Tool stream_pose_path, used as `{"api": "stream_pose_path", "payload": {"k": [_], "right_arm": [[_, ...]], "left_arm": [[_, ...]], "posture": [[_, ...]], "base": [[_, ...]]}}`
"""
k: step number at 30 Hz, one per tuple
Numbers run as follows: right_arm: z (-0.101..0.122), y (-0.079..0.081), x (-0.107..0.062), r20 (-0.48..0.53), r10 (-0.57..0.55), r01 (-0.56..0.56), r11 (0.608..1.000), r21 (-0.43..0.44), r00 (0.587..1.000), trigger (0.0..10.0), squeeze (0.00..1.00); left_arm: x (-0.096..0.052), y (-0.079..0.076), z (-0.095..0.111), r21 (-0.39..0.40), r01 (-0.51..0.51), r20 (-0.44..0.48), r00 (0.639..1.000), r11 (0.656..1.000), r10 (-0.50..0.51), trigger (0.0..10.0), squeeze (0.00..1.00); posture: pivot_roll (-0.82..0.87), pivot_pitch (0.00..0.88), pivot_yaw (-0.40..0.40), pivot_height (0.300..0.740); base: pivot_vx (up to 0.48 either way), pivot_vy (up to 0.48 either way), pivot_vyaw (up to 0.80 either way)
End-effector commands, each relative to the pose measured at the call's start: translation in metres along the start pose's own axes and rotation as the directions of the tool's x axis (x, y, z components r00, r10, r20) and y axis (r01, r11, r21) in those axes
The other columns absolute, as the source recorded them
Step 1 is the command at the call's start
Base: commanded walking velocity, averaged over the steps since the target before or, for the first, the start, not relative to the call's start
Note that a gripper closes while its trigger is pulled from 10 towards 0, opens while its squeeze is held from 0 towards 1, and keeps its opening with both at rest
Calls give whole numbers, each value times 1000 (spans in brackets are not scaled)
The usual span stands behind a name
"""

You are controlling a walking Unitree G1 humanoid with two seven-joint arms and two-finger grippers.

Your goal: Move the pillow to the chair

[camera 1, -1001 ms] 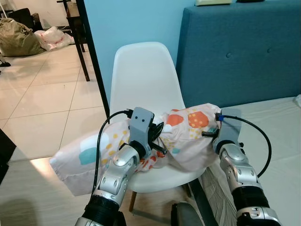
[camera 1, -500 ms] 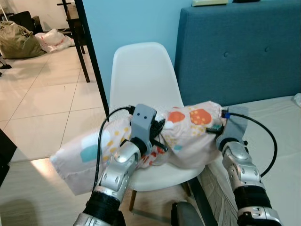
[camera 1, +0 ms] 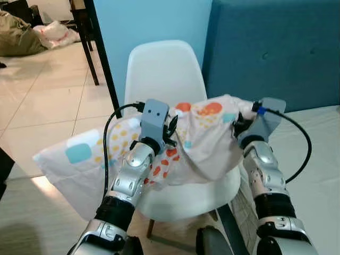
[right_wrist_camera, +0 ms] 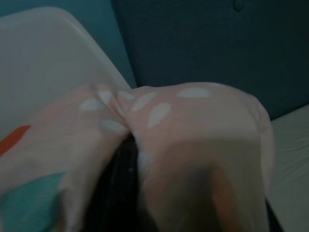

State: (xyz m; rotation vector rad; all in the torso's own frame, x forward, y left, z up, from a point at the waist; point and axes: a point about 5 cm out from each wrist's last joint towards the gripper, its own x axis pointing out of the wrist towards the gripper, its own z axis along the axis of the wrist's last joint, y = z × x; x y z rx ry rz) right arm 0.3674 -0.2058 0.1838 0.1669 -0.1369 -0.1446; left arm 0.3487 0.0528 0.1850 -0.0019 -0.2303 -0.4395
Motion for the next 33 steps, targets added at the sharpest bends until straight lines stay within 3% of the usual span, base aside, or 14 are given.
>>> {"api": "stream_pose_path", "payload": {"k": [1, 7, 15, 16, 17, 18, 19, 20, 25, 27, 30, 31, 32, 33], "right_arm": [[-5, 1, -2, -8, -23, 23, 1000, 17, 1000, 10000, 1000], [1, -3, -8, 65, -37, 35, 999, 40, 997, 10000, 1000], [-8, 7, -21, 61, 59, -56, 997, -46, 996, 10000, 1000], [-9, 9, -22, 61, 73, -71, 997, -41, 995, 10000, 914], [-11, 19, -25, 43, 169, -167, 985, -33, 985, 10000, 600], [-14, 31, -30, 27, 267, -266, 963, -45, 963, 10000, 224], [-16, 38, -33, 16, 331, -330, 943, -54, 944, 10000, 224], [-21, 52, -41, -19, 430, -430, 901, -61, 903, 10000, 0], [-28, 61, -49, -54, 488, -490, 870, -58, 871, 10000, 0], [-28, 63, -51, -51, 498, -499, 866, -30, 866, 10000, 0], [-26, 73, -64, -32, 611, -608, 790, 80, 791, 10000, 0], [-26, 73, -64, -32, 611, -608, 790, 80, 791, 10000, 0], [-26, 75, -69, -44, 656, -652, 754, 79, 754, 10000, 0], [-30, 74, -71, -86, 667, -667, 744, 40, 740, 10000, 0]], "left_arm": [[1, 1, -2, 26, -12, -5, 1000, 1000, 12, 10000, 1000], [0, -2, -10, 71, -34, -20, 999, 997, 36, 10000, 1000], [-1, 4, -18, 149, -72, -45, 996, 986, 79, 10000, 1000], [-1, 4, -18, 154, -72, -47, 996, 985, 80, 10000, 439], [-1, 7, -21, 178, -98, -68, 991, 979, 112, 10000, 271], [-2, 10, -24, 192, -121, -81, 987, 974, 139, 10000, 278], [-2, 13, -25, 202, -138, -87, 984, 970, 158, 10000, 278], [-2, 16, -26, 241, -163, -88, 978, 957, 189, 10000, 161], [-3, 21, -28, 271, -187, -90, 972, 944, 218, 10000, 0], [-4, 21, -29, 276, -190, -90, 971, 942, 222, 10000, 0], [-5, 22, -30, 278, -197, -87, 969, 940, 229, 10000, 0], [-5, 22, -30, 278, -197, -87, 969, 940, 229, 10000, 0], [-5, 22, -31, 280, -199, -87, 969, 939, 232, 10000, 0], [-6, 21, -32, 281, -199, -90, 969, 939, 232, 10000, 0]], "posture": [[-83, 130, 53, 621], [-93, 136, 60, 621], [-101, 139, 69, 621], [-101, 139, 69, 621], [-104, 140, 68, 621], [-108, 142, 71, 621], [-109, 143, 72, 621], [-110, 143, 71, 621], [-108, 145, 71, 621], [-105, 144, 70, 621], [-106, 145, 70, 621], [-106, 145, 70, 621], [-109, 144, 71, 621], [-109, 146, 71, 621]], "base": [[0, 0, 0], [0, 0, 0], [0, 0, 0], [0, 0, 0], [0, 0, 0], [0, 0, 0], [0, 0, 0], [0, 0, 0], [0, 0, 0], [0, 0, 0], [0, 0, 0], [0, 0, 0], [0, 0, 0], [0, 0, 0]]}}
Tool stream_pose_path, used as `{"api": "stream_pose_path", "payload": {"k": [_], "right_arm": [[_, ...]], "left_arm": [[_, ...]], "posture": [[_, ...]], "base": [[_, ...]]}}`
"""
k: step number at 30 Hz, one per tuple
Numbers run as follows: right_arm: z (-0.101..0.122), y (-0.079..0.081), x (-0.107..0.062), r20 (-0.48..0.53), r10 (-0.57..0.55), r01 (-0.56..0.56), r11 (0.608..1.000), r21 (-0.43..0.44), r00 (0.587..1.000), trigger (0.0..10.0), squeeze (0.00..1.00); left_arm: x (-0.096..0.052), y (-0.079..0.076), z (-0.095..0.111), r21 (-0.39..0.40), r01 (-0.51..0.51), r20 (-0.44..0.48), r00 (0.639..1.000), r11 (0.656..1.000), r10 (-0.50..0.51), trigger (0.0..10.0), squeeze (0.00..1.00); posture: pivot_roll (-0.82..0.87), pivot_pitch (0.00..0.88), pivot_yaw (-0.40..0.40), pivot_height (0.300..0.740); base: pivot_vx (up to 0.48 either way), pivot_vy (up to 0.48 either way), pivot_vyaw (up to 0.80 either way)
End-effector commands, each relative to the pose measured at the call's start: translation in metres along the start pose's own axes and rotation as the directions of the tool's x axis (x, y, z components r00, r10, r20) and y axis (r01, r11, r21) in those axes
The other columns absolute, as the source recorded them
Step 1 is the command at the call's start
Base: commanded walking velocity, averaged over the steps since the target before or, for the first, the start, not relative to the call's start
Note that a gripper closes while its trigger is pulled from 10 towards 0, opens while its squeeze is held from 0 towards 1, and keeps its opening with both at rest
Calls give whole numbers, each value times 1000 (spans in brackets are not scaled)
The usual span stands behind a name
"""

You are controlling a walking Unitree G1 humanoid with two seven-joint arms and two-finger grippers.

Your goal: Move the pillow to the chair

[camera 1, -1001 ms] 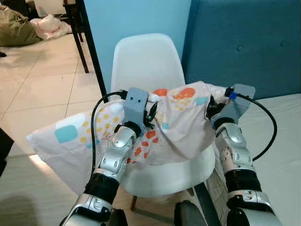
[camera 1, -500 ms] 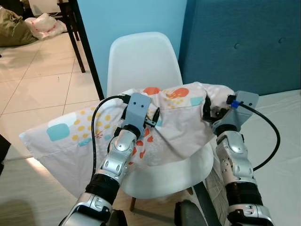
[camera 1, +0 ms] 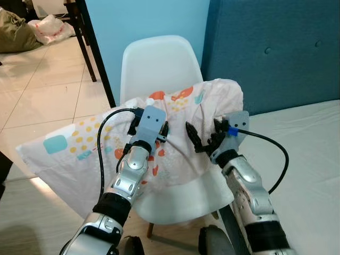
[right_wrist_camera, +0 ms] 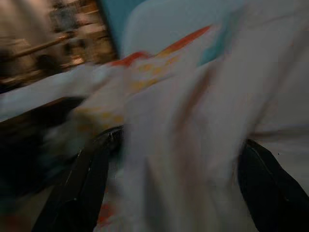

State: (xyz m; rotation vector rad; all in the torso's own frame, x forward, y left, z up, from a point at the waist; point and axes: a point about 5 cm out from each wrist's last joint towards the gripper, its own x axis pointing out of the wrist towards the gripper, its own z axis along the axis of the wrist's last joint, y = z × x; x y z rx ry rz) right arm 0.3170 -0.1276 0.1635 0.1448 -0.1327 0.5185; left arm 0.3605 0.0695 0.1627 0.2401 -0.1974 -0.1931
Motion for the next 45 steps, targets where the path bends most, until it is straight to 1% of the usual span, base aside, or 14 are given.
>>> {"api": "stream_pose_path", "payload": {"k": [1, 3, 4, 8, 10, 12, 14, 15, 19, 32, 37, 41, 44, 45], "right_arm": [[-6, 11, -1, -47, 71, -71, 997, -6, 996, 10000, 0], [-12, 7, -4, -99, 58, -63, 997, -49, 993, 10000, 0], [-15, 6, -5, -118, 60, -65, 997, -39, 991, 10000, 0], [-39, 16, -16, -328, 161, -214, 968, -132, 931, 10000, 0], [-52, 14, -20, -417, 144, -233, 957, -171, 897, 10000, 0], [-58, 8, -19, -440, 75, -177, 965, -195, 895, 10000, 0], [-58, 3, -16, -434, 22, -129, 967, -219, 901, 10000, 0], [-53, -6, -10, -397, -81, -20, 969, -245, 914, 10000, 0], [-41, -11, -1, -322, -143, 79, 976, -204, 936, 10000, 0], [-37, -20, 1, -304, -208, 154, 970, -190, 930, 10000, 0], [-39, -8, 3, -303, -131, 82, 982, -169, 944, 10000, 0], [-21, -5, 10, -178, -116, 100, 991, -93, 977, 10000, 0], [6, -9, 15, -1, -163, 163, 987, 12, 987, 10000, 0], [6, -9, 15, -1, -163, 163, 987, 12, 987, 10000, 0]], "left_arm": [[-3, 1, -10, 22, -2, -34, 999, 1000, 2, 10000, 0], [-3, 0, -11, 24, -1, -37, 999, 1000, 2, 10000, 0], [-4, -1, -11, 23, 2, -36, 999, 1000, -1, 10000, 0], [-4, -3, -9, 6, 11, -26, 1000, 1000, -11, 10000, 0], [-3, -3, -6, -10, 15, -11, 1000, 1000, -15, 10000, 0], [-2, -2, -4, -15, 15, -4, 1000, 1000, -15, 10000, 0], [-2, -1, -4, -20, 15, -4, 1000, 1000, -15, 10000, 0], [-2, 0, -5, -27, 13, -6, 1000, 1000, -13, 10000, 0], [-4, 2, -8, -28, 7, -11, 1000, 1000, -7, 10000, 0], [-4, -1, -4, -50, 21, 2, 1000, 999, -21, 10000, 0], [-5, -2, -1, -54, 29, 13, 999, 998, -29, 10000, 0], [-4, 0, 1, -54, 25, 25, 999, 998, -24, 10000, 0], [-4, 3, 3, -48, 15, 35, 999, 999, -14, 10000, 0], [-4, 3, 3, -48, 15, 35, 999, 999, -14, 10000, 0]], "posture": [[-109, 146, 71, 621], [-111, 143, 69, 621], [-109, 144, 68, 621], [-109, 142, 67, 621], [-104, 140, 65, 621], [-102, 140, 64, 621], [-98, 139, 65, 621], [-95, 138, 63, 621], [-93, 135, 64, 616], [-89, 142, 63, 562], [-87, 147, 68, 562], [-84, 147, 68, 562], [-82, 148, 68, 562], [-82, 148, 68, 562]], "base": [[0, 0, 0], [0, 0, 0], [0, 0, 0], [0, 0, 0], [0, 0, 0], [0, 0, 0], [0, 0, 0], [0, 0, 0], [0, 0, 0], [0, 0, 0], [0, 0, 0], [0, 0, 0], [0, 0, 0], [0, 0, 0]]}}
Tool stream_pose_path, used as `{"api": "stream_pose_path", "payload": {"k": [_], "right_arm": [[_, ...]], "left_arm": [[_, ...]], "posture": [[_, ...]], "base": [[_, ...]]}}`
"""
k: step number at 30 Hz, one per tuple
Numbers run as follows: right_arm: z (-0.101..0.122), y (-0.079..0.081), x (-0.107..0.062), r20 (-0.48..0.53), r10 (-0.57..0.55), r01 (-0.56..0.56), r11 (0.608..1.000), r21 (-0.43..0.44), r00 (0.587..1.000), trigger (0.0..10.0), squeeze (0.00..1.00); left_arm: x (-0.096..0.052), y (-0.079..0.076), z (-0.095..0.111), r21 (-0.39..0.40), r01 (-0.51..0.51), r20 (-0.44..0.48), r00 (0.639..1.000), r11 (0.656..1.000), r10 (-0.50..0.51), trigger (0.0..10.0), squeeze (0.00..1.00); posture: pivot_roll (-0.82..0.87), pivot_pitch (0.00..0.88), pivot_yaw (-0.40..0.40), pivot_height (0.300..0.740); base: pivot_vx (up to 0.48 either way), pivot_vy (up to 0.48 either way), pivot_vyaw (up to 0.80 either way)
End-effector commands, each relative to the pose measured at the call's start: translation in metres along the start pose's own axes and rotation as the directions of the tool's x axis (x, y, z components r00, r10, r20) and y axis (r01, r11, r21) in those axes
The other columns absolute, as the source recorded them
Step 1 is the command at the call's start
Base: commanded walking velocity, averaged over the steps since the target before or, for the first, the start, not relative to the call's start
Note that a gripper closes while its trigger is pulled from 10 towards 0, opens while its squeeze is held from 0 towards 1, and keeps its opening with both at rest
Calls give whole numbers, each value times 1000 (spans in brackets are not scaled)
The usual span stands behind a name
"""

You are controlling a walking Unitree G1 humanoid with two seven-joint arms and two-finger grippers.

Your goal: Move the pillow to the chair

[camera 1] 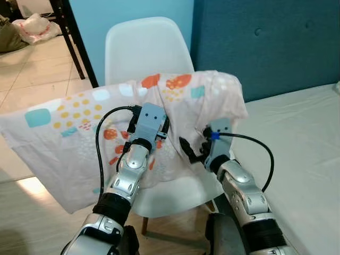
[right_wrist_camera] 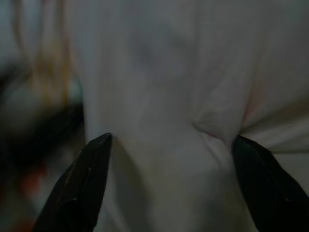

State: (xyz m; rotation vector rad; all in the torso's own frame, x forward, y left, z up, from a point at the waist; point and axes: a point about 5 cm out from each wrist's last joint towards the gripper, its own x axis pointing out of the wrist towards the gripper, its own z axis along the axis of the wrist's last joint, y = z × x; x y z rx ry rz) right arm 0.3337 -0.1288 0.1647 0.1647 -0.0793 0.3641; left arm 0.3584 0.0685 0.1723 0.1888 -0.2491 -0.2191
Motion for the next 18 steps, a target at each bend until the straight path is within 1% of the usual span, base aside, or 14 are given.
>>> {"api": "stream_pose_path", "payload": {"k": [1, 2, 3, 5, 6, 7, 10, 11, 12, 13, 14, 15, 17, 18], "right_arm": [[23, -2, 1, 135, -13, -3, 993, 116, 991, 10000, 0], [23, -2, 1, 135, -13, -3, 993, 116, 991, 10000, 0], [37, -1, -1, 220, 15, -73, 963, 258, 975, 10000, 0], [49, 2, -5, 297, 60, -165, 926, 340, 953, 10000, 0], [49, 2, -5, 297, 60, -165, 926, 340, 953, 10000, 0], [59, 13, -13, 351, 185, -310, 886, 345, 918, 10000, 0], [60, 29, -28, 350, 380, -481, 833, 273, 856, 10000, 0], [59, 32, -33, 338, 428, -517, 820, 246, 838, 10000, 0], [59, 32, -33, 338, 428, -517, 820, 246, 838, 10000, 0], [58, 36, -38, 326, 471, -553, 799, 237, 820, 10000, 0], [53, 40, -42, 279, 525, -584, 786, 203, 804, 10000, 0], [53, 40, -42, 279, 525, -584, 786, 203, 804, 10000, 0], [33, 45, -48, 98, 594, -602, 788, 129, 799, 10000, 0], [15, 41, -45, -34, 558, -553, 828, 90, 829, 10000, 0]], "left_arm": [[-4, 5, -6, 1, -7, -20, 1000, 1000, 7, 10000, 0], [-4, 5, -6, 1, -7, -20, 1000, 1000, 7, 10000, 0], [-3, 6, -5, 3, -11, -19, 1000, 1000, 11, 10000, 0], [-3, 7, -6, 5, -13, -20, 1000, 1000, 14, 10000, 0], [-3, 7, -6, 5, -13, -20, 1000, 1000, 14, 10000, 0], [-3, 7, -6, 5, -15, -21, 1000, 1000, 15, 10000, 0], [-3, 5, -6, 4, -14, -21, 1000, 1000, 14, 10000, 0], [-2, 5, -5, 3, -13, -21, 1000, 1000, 13, 10000, 0], [-2, 5, -5, 3, -13, -21, 1000, 1000, 13, 10000, 0], [-2, 4, -5, 2, -12, -21, 1000, 1000, 12, 10000, 0], [-2, 3, -5, 2, -10, -20, 1000, 1000, 10, 10000, 0], [-2, 3, -5, 2, -10, -20, 1000, 1000, 10, 10000, 0], [-2, 3, -5, 0, -9, -18, 1000, 1000, 9, 10000, 0], [-1, 4, -3, 1, -10, -15, 1000, 1000, 10, 10000, 0]], "posture": [[-83, 147, 69, 562], [-83, 147, 69, 562], [-84, 146, 69, 562], [-88, 146, 69, 562], [-88, 146, 69, 562], [-91, 145, 69, 562], [-97, 145, 71, 562], [-97, 144, 71, 562], [-97, 144, 71, 562], [-99, 146, 72, 562], [-99, 145, 73, 562], [-99, 145, 73, 562], [-100, 144, 74, 562], [-99, 144, 74, 562]], "base": [[0, 0, 0], [0, 0, 0], [0, 0, 0], [0, 0, 0], [0, 0, 0], [0, 0, 0], [0, 0, 0], [0, 0, 0], [0, 0, 0], [0, 0, 0], [0, 0, 0], [0, 0, 0], [0, 0, 0], [0, 0, 0]]}}
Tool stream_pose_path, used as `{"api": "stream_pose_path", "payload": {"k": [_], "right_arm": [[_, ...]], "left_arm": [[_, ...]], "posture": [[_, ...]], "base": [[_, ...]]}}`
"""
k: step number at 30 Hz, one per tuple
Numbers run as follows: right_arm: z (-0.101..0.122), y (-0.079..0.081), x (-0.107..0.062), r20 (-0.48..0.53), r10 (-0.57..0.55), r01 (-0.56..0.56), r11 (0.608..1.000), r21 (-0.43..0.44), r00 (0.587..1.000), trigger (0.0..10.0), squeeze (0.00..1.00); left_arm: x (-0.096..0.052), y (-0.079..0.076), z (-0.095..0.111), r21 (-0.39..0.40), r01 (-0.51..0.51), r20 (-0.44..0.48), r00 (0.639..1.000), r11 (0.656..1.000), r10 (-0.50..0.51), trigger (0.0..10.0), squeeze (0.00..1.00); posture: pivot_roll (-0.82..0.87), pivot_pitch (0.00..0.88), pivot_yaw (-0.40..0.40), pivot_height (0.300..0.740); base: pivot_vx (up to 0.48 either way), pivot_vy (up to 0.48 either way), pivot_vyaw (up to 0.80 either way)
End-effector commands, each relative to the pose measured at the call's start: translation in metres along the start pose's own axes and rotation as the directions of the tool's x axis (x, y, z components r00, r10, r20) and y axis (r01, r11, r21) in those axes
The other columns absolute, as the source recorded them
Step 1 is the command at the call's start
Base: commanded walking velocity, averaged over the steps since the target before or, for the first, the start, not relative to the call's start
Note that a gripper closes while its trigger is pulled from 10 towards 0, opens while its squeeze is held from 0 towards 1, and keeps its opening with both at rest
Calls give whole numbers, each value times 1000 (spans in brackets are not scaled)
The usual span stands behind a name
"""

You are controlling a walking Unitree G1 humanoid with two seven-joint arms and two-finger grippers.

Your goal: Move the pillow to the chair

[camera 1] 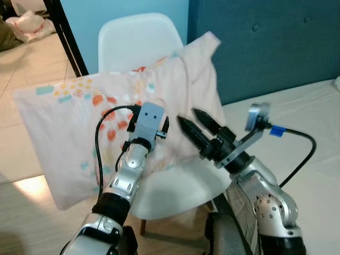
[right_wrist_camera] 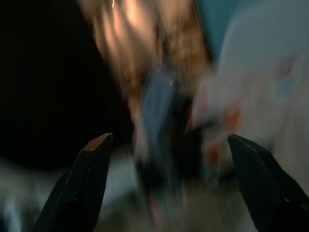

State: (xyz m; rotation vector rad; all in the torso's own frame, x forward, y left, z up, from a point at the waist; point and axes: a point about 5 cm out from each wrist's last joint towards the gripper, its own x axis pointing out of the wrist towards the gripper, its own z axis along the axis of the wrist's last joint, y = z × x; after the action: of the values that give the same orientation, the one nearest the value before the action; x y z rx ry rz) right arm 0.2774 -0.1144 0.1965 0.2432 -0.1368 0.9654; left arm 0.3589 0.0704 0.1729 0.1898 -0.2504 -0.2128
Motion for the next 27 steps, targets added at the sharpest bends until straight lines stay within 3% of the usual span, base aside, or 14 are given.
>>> {"api": "stream_pose_path", "payload": {"k": [1, 2, 3, 6, 7, 8, 9, 11, 13, 15, 18, 22, 27], "right_arm": [[-33, -8, -2, -204, -89, 81, 996, -43, 975, 10000, 0], [-33, -8, -2, -204, -89, 81, 996, -43, 975, 10000, 0], [-39, -17, -3, -231, -162, 153, 987, -57, 959, 10000, 0], [-35, -55, -9, -148, -466, 465, 884, -44, 872, 10000, 0], [-35, -55, -9, -148, -466, 465, 884, -44, 872, 10000, 0], [-29, -63, -12, -108, -536, 536, 844, -35, 837, 10000, 0], [-28, -66, -12, -97, -556, 556, 831, -33, 825, 10000, 0], [-24, -70, -14, -63, -580, 580, 814, -11, 812, 10000, 0], [-23, -70, -15, -56, -581, 582, 813, -8, 812, 10000, 0], [-24, -75, -15, -43, -607, 607, 794, -15, 793, 10000, 0], [-30, -76, -13, -62, -607, 607, 794, -8, 793, 10000, 0], [-32, -76, -10, -63, -602, 603, 797, 1, 796, 10000, 0], [-38, -77, -4, -68, -597, 599, 801, 6, 799, 10000, 0]], "left_arm": [[-1, 3, -2, -1, -6, -11, 1000, 1000, 6, 10000, 0], [-1, 3, -2, -1, -6, -11, 1000, 1000, 6, 10000, 0], [-1, 5, -1, 5, -13, -4, 1000, 1000, 13, 10000, 0], [-3, 28, 2, 39, -91, 13, 996, 995, 90, 10000, 0], [-3, 28, 2, 39, -91, 13, 996, 995, 90, 10000, 0], [-6, 42, 1, 52, -140, 12, 990, 989, 140, 10000, 0], [-8, 47, 1, 56, -158, 10, 987, 986, 157, 10000, 0], [-14, 59, -1, 73, -205, 12, 979, 976, 205, 10000, 0], [-16, 62, -1, 76, -214, 13, 977, 974, 214, 10000, 0], [-28, 80, -5, 103, -297, 9, 955, 949, 298, 10000, 0], [-39, 91, -12, 116, -351, -12, 935, 929, 354, 10000, 0], [-44, 93, -17, 119, -363, -34, 929, 924, 369, 10000, 0], [-60, 84, -35, 85, -357, -118, 923, 930, 365, 10000, 0]], "posture": [[-99, 144, 74, 562], [-99, 144, 74, 562], [-95, 142, 74, 562], [-81, 141, 74, 562], [-81, 141, 74, 562], [-76, 140, 74, 562], [-76, 140, 74, 562], [-68, 138, 70, 562], [-68, 138, 70, 562], [-57, 126, 62, 562], [-48, 117, 54, 562], [-43, 111, 49, 562], [-34, 92, 35, 587]], "base": [[0, 0, 0], [0, 0, 0], [0, 0, 0], [0, 0, 0], [0, 0, 0], [0, 0, 0], [0, 0, 0], [0, 0, 0], [0, 0, 0], [0, 0, 0], [0, 0, 0], [0, 0, 0], [0, 0, 0]]}}
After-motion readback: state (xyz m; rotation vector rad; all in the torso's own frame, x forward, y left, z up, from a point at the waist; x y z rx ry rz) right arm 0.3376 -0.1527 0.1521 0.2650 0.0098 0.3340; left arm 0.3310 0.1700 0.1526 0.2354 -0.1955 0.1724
